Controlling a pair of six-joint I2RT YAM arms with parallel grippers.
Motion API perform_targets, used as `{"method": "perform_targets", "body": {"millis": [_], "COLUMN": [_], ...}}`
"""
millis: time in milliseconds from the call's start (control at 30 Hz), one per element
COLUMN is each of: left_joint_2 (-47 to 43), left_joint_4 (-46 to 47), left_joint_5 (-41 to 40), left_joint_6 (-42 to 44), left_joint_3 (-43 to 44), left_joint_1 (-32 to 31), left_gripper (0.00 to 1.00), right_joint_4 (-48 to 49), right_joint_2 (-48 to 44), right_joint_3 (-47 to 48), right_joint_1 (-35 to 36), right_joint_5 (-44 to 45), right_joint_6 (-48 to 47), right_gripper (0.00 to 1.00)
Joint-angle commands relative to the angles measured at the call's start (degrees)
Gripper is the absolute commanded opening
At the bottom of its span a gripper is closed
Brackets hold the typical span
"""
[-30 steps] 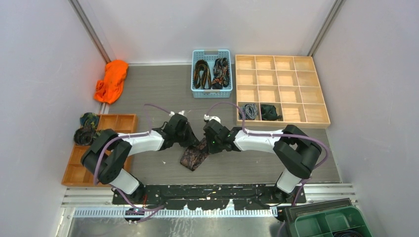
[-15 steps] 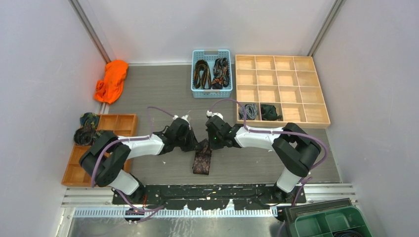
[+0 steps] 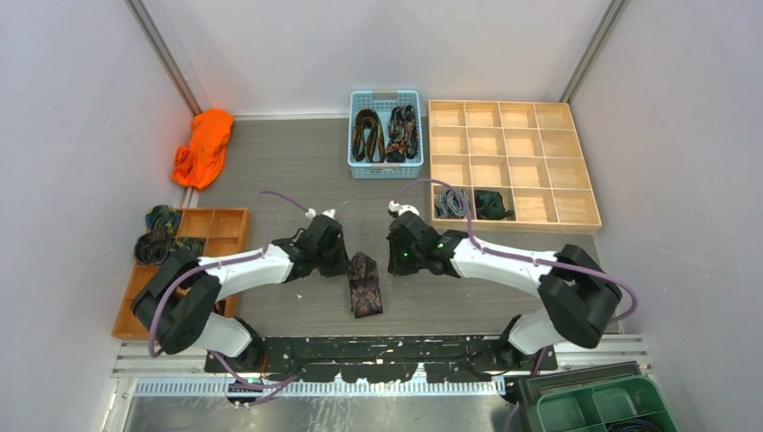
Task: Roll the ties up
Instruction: Roll the tie at the center of the board.
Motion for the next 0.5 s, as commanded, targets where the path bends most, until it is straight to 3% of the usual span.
{"method": "perform_targets", "body": {"millis": [0, 267, 467], "left_joint_2": [-7.16, -20.40, -23.42], "left_joint_4": [-8.00, -13.66, -12.02], "left_joint_5": [-7.45, -8.53, -3.41], "left_joint_6": [1.21, -2.92, -9.59], "left_joint_3": [2.72, -3.03, -9.22], "left_joint_1": [-0.05, -0.06, -2.06], "left_gripper": [0.00, 0.00, 0.00], "right_joint_4": [-1.47, 0.13, 3.93], "right_joint_2": [-5.98, -5.90, -2.39], "right_joint_3": [-4.15, -9.52, -9.76], "right_joint_1": [1.31, 10.07, 13.58], "right_joint_5": [-4.50, -4.42, -3.82], "right_joint_6": [3.37, 8.27, 11.14], "right_gripper": [0.06, 0.01, 0.01]}}
